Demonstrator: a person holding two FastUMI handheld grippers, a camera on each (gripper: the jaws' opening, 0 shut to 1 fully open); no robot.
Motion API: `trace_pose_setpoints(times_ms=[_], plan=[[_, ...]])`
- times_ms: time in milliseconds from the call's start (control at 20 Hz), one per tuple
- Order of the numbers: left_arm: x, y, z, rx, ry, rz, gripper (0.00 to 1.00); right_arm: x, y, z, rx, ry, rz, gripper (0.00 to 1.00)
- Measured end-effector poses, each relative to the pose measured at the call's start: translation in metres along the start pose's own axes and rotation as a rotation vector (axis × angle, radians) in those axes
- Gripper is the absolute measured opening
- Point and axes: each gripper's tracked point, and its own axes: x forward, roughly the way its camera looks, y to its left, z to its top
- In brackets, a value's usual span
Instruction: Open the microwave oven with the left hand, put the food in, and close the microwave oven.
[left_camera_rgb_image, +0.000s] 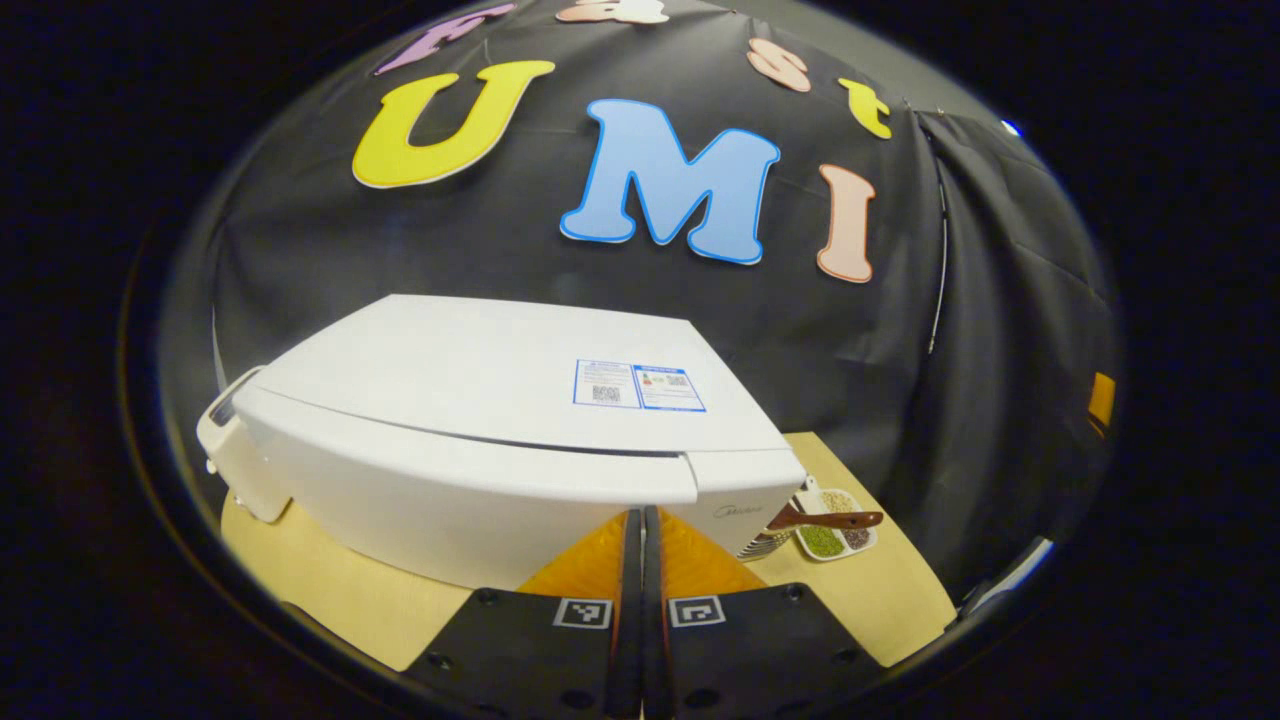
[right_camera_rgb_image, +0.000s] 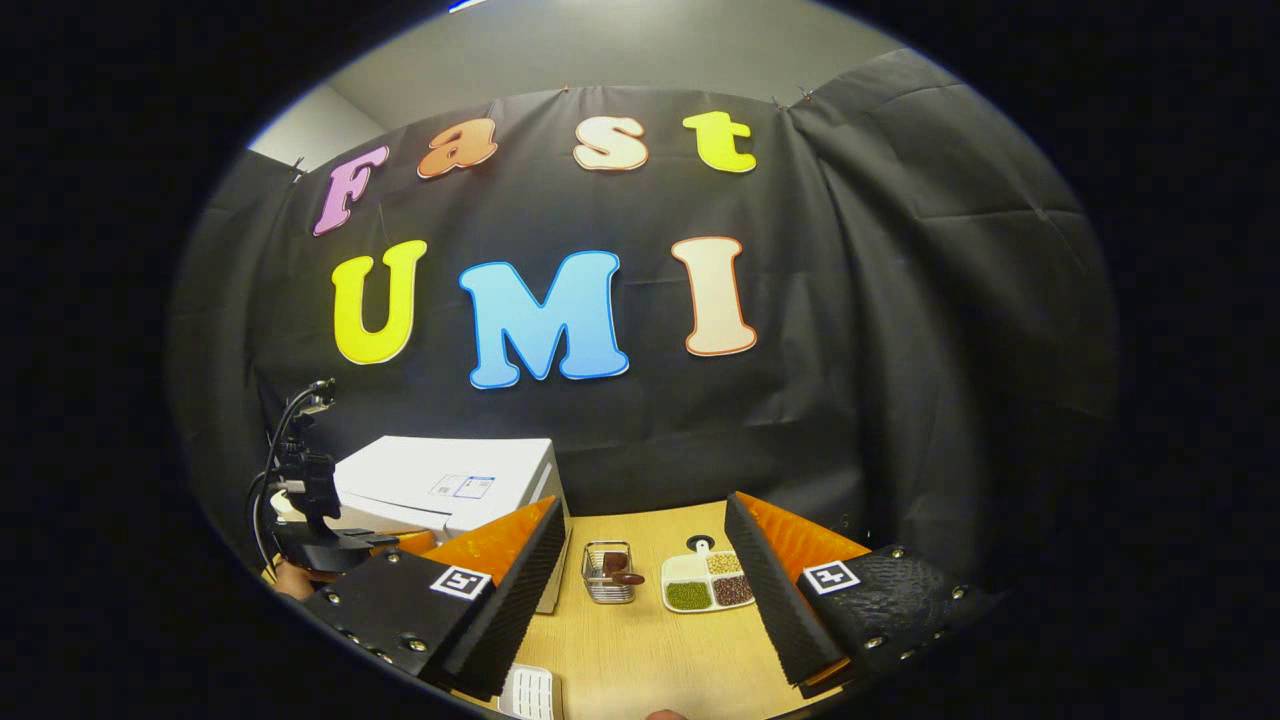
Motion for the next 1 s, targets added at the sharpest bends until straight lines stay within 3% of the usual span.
trace_pose_setpoints(times_ms=[50,300,600,650,800,850,1000], plan=[[-0.001,-0.002,-0.007,-0.03,0.045,-0.008,0.07,-0.002,0.0,-0.001,-0.002,0.004,-0.001,0.98],[-0.029,0.014,0.008,0.001,-0.012,0.025,0.07,-0.01,0.006,-0.003,-0.029,0.005,0.004,0.98],[-0.156,0.026,0.106,0.062,-0.301,0.079,0.07,-0.008,0.032,0.04,-0.028,-0.06,0.054,0.98],[-0.178,0.022,0.125,0.054,-0.35,0.059,0.17,-0.007,0.037,0.05,-0.031,-0.075,0.065,0.98],[-0.245,0.035,0.18,0.06,-0.462,0.079,0.81,-0.007,0.053,0.085,-0.017,-0.113,0.094,0.97],[-0.265,0.039,0.197,0.075,-0.5,0.1,0.98,-0.01,0.058,0.098,-0.01,-0.125,0.1,0.98],[-0.313,0.038,0.222,0.113,-0.568,0.13,0.96,-0.022,0.072,0.128,-0.011,-0.163,0.105,0.98]])
